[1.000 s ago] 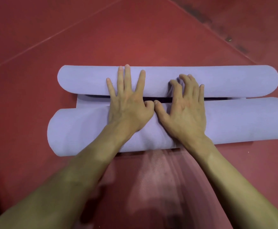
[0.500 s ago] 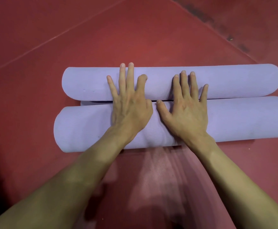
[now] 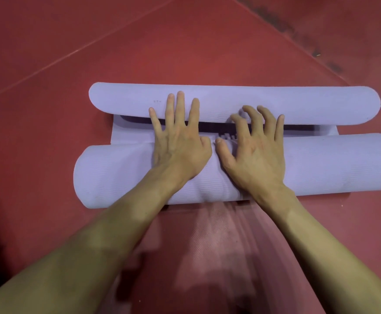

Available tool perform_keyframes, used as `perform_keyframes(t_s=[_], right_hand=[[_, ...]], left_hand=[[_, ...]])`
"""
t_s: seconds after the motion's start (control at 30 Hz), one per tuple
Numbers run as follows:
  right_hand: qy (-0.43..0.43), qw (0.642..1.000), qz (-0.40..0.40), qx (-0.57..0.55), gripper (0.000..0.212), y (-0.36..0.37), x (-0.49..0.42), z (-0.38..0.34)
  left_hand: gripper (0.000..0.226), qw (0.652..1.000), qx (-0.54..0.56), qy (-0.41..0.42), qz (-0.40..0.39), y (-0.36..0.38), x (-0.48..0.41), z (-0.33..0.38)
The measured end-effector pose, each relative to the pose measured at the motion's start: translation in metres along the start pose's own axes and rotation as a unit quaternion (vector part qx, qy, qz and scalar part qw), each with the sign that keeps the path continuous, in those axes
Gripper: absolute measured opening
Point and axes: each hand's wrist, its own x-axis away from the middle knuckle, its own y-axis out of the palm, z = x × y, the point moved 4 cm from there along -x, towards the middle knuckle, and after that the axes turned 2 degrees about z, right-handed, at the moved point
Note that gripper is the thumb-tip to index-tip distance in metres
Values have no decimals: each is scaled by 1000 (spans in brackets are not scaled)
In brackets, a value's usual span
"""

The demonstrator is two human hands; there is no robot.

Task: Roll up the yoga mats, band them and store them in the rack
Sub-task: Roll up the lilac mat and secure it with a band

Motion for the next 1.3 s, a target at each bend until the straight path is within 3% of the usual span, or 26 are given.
perform_keyframes(t_s=[0.27, 0.5, 0.67, 0.83, 1.03, 1.3], right_hand=[[11, 996, -86, 3, 82, 14, -27, 4], [2, 998, -67, 10, 81, 14, -26, 3], [23, 992, -120, 20, 87, 14, -33, 5], [46, 985, -161, 26, 92, 15, -39, 7], [41, 990, -130, 22, 92, 14, -34, 5], [36, 997, -66, -7, 92, 10, -28, 6]], left_hand=[[84, 998, -7, 4, 62, -9, -22, -1], [58, 988, -9, 59, 144, -9, -20, 3], [75, 992, -10, 59, 113, -8, -20, -1], [84, 999, 19, -3, 31, -3, -26, -6], [94, 998, 22, -15, 53, -4, -24, -8], [75, 987, 5, 36, 158, -3, -17, -6]])
